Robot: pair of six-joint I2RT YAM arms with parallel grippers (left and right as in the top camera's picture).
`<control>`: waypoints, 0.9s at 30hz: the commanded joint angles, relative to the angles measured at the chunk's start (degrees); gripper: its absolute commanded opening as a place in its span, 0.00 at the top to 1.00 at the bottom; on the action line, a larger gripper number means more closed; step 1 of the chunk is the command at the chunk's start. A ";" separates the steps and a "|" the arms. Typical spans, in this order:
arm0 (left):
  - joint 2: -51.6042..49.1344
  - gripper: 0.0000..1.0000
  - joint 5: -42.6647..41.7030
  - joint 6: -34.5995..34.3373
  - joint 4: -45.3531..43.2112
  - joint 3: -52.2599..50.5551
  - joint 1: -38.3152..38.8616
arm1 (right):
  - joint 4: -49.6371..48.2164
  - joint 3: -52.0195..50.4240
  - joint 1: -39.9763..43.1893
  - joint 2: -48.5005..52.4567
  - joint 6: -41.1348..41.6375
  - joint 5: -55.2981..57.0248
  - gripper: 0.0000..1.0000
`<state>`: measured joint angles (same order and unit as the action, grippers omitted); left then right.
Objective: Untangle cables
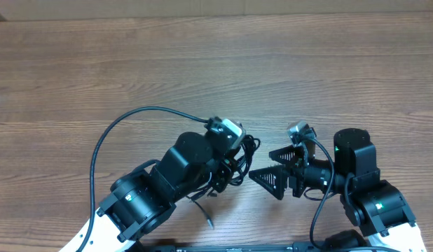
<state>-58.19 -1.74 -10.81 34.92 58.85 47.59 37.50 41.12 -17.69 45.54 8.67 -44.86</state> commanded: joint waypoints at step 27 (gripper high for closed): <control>-4.31 0.96 25.79 -53.66 2.40 0.94 0.00 | -2.45 0.52 -0.31 -0.42 -11.69 -21.29 0.96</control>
<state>-62.41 20.05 -61.43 37.71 58.85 47.97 35.40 41.12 -17.67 45.80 -2.37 -65.10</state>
